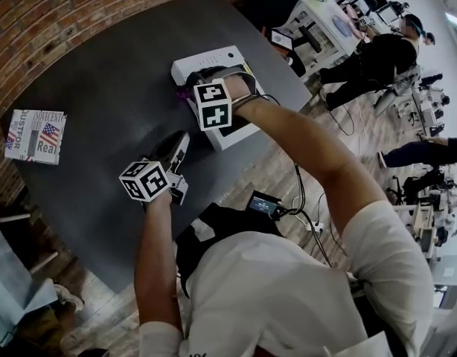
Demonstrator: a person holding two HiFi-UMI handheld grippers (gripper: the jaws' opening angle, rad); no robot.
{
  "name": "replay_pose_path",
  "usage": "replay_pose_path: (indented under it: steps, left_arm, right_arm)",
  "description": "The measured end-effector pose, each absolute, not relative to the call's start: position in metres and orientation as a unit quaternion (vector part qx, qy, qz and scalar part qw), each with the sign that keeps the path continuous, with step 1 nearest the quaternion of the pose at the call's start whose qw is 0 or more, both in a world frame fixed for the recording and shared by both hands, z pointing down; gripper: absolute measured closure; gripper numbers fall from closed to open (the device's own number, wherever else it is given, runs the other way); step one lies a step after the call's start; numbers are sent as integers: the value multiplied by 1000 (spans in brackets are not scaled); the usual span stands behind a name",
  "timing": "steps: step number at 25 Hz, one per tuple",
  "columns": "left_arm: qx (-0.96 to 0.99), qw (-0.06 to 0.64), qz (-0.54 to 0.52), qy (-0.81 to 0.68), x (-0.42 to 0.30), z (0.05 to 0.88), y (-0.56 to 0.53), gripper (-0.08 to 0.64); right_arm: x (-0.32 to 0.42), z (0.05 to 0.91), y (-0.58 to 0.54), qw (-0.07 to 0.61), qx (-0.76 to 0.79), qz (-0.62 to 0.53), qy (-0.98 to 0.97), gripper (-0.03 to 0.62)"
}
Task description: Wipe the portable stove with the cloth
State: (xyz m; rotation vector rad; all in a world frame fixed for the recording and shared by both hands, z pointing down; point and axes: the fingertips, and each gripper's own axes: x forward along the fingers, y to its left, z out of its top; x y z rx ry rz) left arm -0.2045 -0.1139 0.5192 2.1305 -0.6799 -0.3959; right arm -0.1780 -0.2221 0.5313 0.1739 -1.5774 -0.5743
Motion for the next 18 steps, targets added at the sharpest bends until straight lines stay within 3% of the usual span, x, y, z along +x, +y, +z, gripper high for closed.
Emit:
replay_pose_path:
  steps: [18]
  left_arm:
    - [853,424,-151,-266,-206,520,-106,518]
  right_arm:
    - [-135,572,-214,686,94,-198,-694,494]
